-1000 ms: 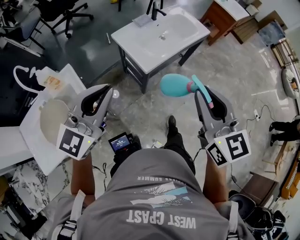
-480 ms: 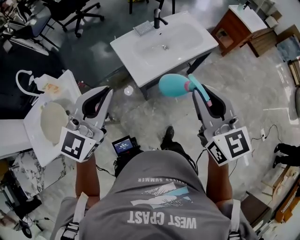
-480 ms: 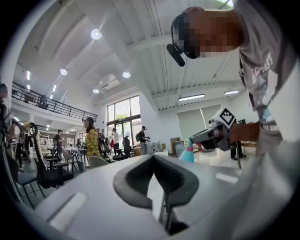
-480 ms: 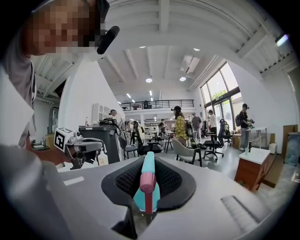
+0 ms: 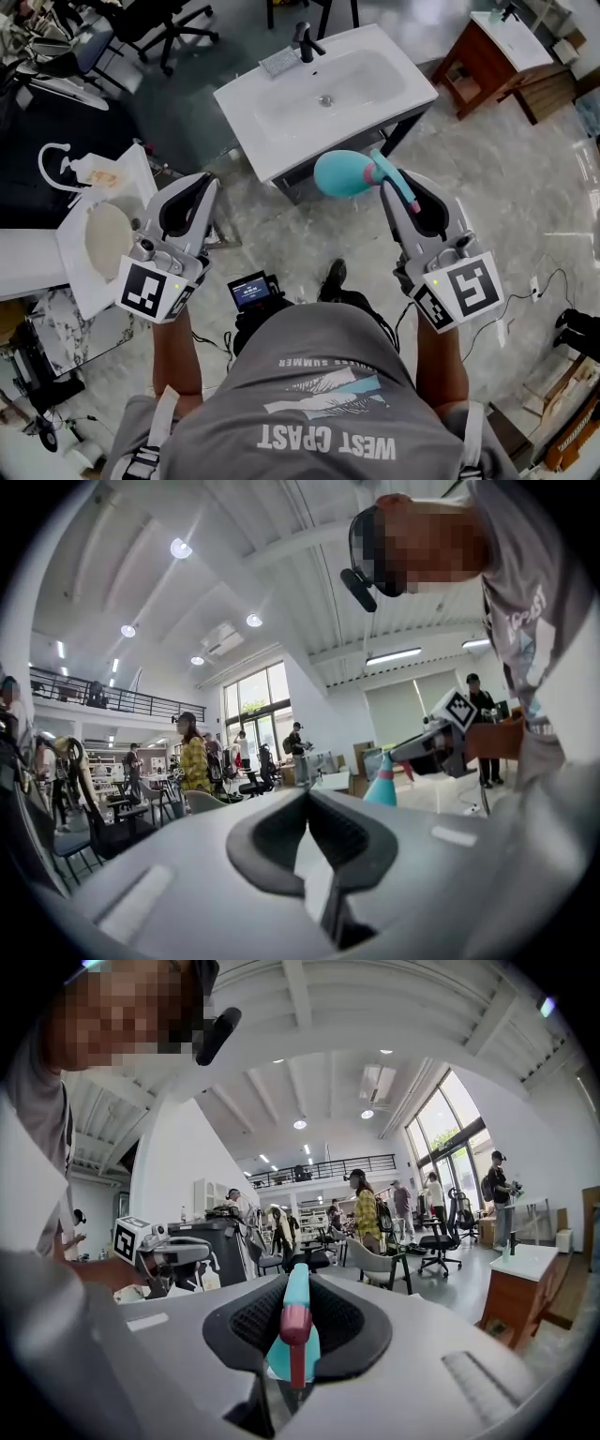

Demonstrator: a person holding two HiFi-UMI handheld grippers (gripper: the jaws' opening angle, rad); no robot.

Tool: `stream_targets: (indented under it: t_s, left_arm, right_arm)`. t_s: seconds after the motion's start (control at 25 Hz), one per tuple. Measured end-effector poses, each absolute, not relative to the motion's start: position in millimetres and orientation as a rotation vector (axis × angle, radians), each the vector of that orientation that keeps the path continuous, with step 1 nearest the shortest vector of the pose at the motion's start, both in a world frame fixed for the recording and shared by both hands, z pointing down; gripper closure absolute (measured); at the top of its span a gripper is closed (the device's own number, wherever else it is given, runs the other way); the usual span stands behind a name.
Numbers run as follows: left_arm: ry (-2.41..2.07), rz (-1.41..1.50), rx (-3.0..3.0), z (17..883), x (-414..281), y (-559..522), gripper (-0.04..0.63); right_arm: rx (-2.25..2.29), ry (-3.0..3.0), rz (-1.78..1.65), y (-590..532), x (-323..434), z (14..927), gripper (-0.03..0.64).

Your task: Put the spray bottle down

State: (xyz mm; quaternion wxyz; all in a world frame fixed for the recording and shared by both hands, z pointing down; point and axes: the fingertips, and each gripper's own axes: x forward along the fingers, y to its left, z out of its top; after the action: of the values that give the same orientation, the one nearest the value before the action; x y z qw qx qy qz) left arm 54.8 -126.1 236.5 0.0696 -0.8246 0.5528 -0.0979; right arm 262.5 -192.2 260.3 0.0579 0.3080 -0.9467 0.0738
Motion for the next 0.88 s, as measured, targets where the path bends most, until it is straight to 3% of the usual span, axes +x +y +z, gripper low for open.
stream_targets:
  t_s: [0.36,0.88]
  left_arm:
    - [1.674,-0.321,-2.439,228,99,-142,0.594]
    - [1.596,-0.249,-2.488,224,62,-204,0.594]
  right_arm:
    - [0.909,-2.913,0.218,-214,303,255,0.549]
    - [1.009,-2.846,0.221,-258,275,255,0.549]
